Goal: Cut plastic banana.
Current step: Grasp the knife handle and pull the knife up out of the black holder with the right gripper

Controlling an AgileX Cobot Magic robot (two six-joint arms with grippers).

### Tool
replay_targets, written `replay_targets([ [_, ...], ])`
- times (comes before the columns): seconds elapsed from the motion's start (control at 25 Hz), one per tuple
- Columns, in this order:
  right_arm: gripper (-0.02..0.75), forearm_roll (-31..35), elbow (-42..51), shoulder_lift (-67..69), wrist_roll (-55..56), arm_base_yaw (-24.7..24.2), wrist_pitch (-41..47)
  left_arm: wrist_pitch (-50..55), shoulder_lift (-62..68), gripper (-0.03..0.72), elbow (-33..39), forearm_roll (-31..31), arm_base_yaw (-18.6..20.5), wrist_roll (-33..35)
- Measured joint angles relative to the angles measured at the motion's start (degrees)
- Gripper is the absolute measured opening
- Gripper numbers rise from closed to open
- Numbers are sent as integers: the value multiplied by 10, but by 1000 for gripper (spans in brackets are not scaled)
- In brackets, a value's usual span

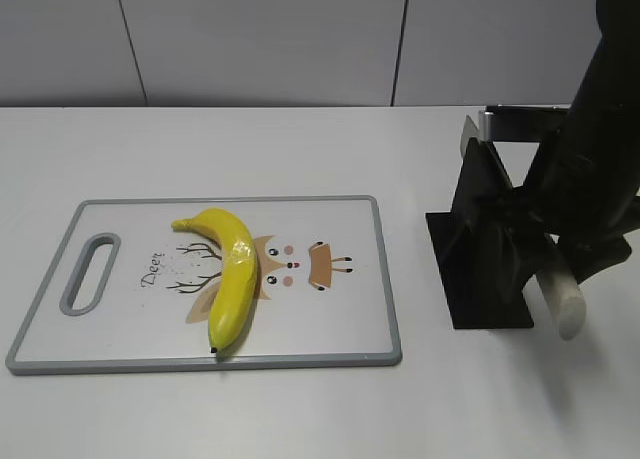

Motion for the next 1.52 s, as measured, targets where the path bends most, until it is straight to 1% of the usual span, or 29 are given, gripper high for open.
replay_targets([
  [0.08, 292, 4, 0, 8, 0, 0, 1, 0, 0, 575, 0, 0, 0, 0],
  [0.16, 183, 2, 0, 14, 1, 0, 3, 0, 0, 575, 0, 0, 0, 0],
  [0.2, 164, -1, 0, 14, 6, -1, 5, 0, 0, 575, 0, 0, 0, 0],
  [0.64, 162, 0, -1, 8, 15, -1, 4, 0, 0, 575, 0, 0, 0, 0],
  [1.52, 162, -6, -2, -97, 26, 0, 25, 0, 0, 575, 0, 0, 0, 0],
])
